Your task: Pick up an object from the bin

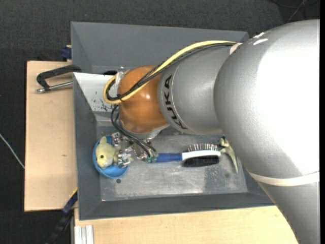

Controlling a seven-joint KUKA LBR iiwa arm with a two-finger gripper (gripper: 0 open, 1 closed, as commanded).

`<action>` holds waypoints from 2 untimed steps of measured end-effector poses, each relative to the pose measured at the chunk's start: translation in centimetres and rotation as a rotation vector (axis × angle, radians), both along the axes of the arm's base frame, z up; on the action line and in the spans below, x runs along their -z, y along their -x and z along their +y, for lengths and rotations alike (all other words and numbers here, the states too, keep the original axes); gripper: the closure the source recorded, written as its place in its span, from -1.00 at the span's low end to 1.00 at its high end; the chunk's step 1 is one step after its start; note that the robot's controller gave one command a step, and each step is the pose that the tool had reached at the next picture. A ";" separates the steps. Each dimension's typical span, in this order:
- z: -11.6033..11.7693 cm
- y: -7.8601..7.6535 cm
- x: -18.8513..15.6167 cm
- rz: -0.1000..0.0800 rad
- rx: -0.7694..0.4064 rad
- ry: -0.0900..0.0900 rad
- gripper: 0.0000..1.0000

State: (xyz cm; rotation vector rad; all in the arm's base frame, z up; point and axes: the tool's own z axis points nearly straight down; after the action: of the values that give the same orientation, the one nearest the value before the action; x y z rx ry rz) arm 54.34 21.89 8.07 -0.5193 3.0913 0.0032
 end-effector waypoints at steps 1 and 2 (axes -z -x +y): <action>-0.1 0.5 0.0 -0.019 -0.034 -0.005 1.00; 0.3 0.4 -0.3 -0.024 -0.035 -0.013 -1.00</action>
Offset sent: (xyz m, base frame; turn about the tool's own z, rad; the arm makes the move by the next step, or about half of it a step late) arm -0.0142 -0.0032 -0.0107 -0.0371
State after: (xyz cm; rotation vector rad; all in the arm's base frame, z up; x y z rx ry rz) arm 53.92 22.15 8.36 -0.5678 3.0560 0.0171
